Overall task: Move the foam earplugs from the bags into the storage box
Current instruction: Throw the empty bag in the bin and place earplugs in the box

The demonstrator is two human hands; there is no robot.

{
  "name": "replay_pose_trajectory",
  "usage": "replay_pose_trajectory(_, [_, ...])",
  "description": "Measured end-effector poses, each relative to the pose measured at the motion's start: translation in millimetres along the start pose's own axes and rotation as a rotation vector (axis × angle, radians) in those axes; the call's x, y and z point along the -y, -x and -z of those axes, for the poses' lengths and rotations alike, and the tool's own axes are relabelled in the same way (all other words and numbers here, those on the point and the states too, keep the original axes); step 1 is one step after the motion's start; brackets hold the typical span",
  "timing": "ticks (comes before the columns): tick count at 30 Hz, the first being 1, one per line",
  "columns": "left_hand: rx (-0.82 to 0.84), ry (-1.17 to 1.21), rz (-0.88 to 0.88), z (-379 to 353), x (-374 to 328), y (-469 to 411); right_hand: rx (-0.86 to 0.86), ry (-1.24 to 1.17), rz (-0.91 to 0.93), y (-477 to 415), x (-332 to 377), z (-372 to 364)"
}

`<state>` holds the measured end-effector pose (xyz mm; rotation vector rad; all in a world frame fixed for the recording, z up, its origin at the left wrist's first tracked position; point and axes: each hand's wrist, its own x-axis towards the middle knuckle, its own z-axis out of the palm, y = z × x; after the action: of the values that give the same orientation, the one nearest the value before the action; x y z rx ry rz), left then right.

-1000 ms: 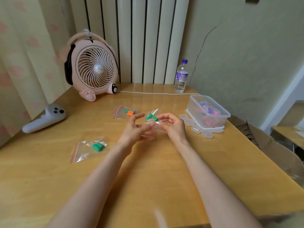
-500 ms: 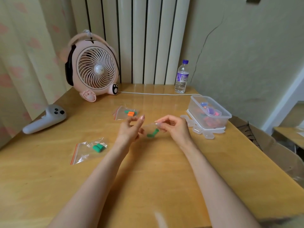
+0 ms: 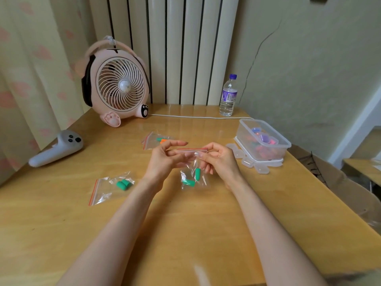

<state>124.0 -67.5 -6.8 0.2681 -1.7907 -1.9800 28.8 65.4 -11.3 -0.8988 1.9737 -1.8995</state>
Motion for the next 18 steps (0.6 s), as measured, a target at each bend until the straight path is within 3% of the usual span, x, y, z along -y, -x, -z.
replay_pose_trajectory(10, [-0.012,0.071,0.031,0.0,1.9,-1.2,0.038,0.033,0.000,0.3,1.0,1.5])
replay_pose_trajectory(18, [-0.043,0.051,0.081,0.7,3.6,-1.5,0.108,0.063,0.170,0.3,0.5,1.6])
